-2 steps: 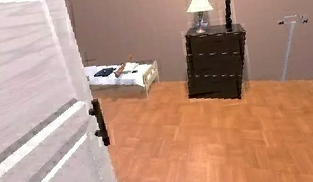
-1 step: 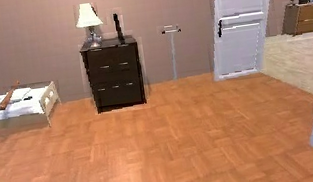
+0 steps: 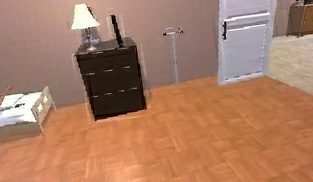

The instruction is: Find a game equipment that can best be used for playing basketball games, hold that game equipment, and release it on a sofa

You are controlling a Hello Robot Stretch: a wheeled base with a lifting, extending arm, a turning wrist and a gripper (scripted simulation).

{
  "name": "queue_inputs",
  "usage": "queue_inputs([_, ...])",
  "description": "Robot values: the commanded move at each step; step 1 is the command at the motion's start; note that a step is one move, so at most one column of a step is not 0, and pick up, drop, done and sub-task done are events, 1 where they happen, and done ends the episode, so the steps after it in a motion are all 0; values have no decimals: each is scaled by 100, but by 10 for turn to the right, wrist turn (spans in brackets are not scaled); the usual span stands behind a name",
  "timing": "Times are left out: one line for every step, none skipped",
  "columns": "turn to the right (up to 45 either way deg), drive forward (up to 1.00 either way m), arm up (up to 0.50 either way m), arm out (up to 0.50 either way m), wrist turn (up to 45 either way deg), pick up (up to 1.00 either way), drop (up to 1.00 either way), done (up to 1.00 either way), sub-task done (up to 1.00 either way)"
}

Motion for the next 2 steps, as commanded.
queue_inputs([-90,0,0,0,0,0,0,0,0])
queue_inputs([0,35,0,0,0,0,0,0,0])
